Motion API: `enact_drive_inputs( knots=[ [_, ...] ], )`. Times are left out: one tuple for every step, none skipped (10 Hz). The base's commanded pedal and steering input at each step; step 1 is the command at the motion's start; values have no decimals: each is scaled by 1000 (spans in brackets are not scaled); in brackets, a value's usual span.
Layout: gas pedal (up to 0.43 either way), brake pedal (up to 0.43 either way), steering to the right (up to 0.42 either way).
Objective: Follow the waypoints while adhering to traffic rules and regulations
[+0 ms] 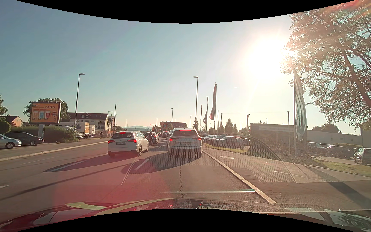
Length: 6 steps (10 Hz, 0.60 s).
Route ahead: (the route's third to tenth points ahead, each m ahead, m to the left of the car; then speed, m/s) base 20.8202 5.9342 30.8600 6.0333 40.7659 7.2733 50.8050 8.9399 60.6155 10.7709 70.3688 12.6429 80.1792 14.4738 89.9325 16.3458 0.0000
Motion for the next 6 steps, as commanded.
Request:
enact_drive_inputs(
  knots=[
    [0,250,-16],
    [0,250,-16],
    [0,250,-16],
    [0,250,-16],
    [0,244,-16],
    [0,250,-16]
  ],
)
